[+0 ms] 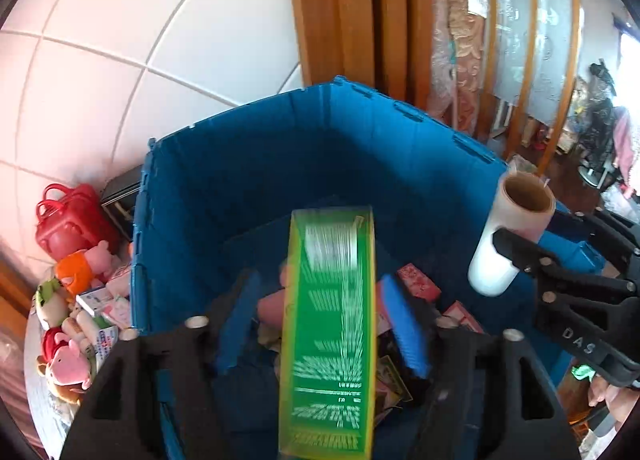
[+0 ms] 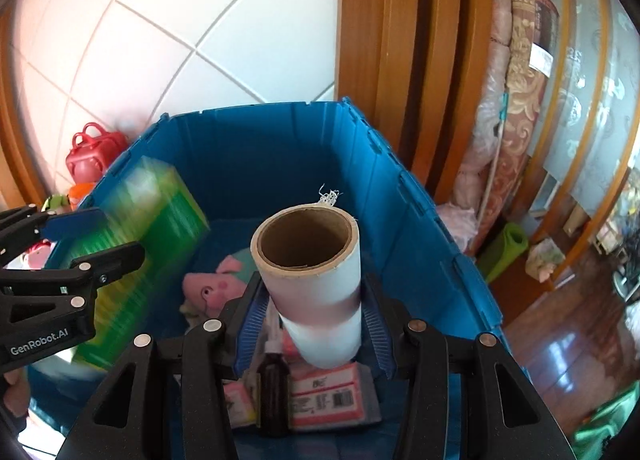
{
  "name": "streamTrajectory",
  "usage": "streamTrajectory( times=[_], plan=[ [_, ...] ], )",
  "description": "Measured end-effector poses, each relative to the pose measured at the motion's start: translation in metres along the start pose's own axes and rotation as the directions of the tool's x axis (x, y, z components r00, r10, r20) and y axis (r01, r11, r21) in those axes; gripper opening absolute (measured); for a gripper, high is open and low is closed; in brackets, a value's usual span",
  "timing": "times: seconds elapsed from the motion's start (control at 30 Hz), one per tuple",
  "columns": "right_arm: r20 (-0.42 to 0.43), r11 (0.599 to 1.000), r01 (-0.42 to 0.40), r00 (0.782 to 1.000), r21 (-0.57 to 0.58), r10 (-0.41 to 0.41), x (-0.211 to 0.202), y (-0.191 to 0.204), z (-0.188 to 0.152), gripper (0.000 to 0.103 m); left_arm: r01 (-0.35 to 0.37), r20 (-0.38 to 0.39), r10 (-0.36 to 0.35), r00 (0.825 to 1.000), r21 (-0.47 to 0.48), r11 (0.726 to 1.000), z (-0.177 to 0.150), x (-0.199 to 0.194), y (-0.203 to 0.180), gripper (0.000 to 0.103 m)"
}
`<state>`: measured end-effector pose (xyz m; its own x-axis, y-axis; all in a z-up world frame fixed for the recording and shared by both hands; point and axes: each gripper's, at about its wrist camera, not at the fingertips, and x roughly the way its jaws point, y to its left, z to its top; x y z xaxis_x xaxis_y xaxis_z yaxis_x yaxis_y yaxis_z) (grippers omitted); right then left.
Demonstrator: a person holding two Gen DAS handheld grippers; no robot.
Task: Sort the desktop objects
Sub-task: 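Carry both items over the blue crate and open both tools to drop them, then return both tools from the crate to the pile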
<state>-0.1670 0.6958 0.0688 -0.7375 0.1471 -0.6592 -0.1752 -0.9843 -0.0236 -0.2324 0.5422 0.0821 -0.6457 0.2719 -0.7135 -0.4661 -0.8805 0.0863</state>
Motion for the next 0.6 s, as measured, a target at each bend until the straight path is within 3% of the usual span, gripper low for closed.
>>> streamTrajectory(
  times=[0.1, 0.13, 0.2, 0.23, 0.27, 0.37, 0.5, 0.53, 0.6],
  plan=[
    [0.013, 1.0, 0.003, 1.0, -0.007, -0.003, 0.0, -0.006, 0.003, 0.05, -0.021, 0.005, 0.021, 1.0, -0.014, 1.0, -0.003, 0.0, 0.003, 0.078],
    [0.014, 1.0, -0.001, 1.0, -0.009, 0.001, 0.0, -0.007, 0.004, 0.057, -0.025, 0.005, 0.025, 1.0, -0.019, 1.0, -0.004, -0.001, 0.004, 0.078],
    [0.021, 1.0, -0.012, 1.0, -0.015, 0.012, -0.003, -0.005, 0.005, 0.077, -0.021, 0.008, 0.021, 1.0, -0.03, 0.999, -0.007, -0.004, 0.007, 0.078],
    [0.023, 1.0, -0.012, 1.0, -0.019, 0.013, -0.003, -0.007, 0.005, 0.096, -0.019, 0.012, 0.019, 1.0, -0.036, 0.999, -0.009, -0.007, 0.008, 0.078],
    [0.03, 1.0, -0.015, 0.999, -0.023, 0.016, -0.004, -0.006, 0.005, 0.103, -0.013, 0.022, 0.013, 1.0, -0.043, 0.999, -0.012, -0.012, 0.011, 0.078],
    [0.043, 0.999, -0.038, 0.998, -0.035, 0.039, -0.011, 0.001, 0.003, 0.103, -0.01, 0.068, 0.015, 0.998, -0.064, 0.998, -0.019, -0.026, 0.02, 0.078],
    [0.075, 0.998, -0.047, 0.996, -0.031, 0.049, -0.024, 0.013, -0.003, 0.103, -0.049, 0.178, 0.069, 0.982, -0.115, 0.992, -0.033, -0.059, 0.036, 0.08],
    [0.091, 0.998, -0.055, 0.994, -0.03, 0.057, -0.029, 0.018, -0.004, 0.103, -0.064, 0.205, 0.09, 0.975, -0.128, 0.99, -0.037, -0.068, 0.041, 0.082],
    [0.124, 0.996, -0.079, 0.989, -0.033, 0.082, -0.041, 0.031, -0.004, 0.103, -0.106, 0.267, 0.147, 0.952, -0.163, 0.981, -0.049, -0.086, 0.054, 0.098]
  ],
)
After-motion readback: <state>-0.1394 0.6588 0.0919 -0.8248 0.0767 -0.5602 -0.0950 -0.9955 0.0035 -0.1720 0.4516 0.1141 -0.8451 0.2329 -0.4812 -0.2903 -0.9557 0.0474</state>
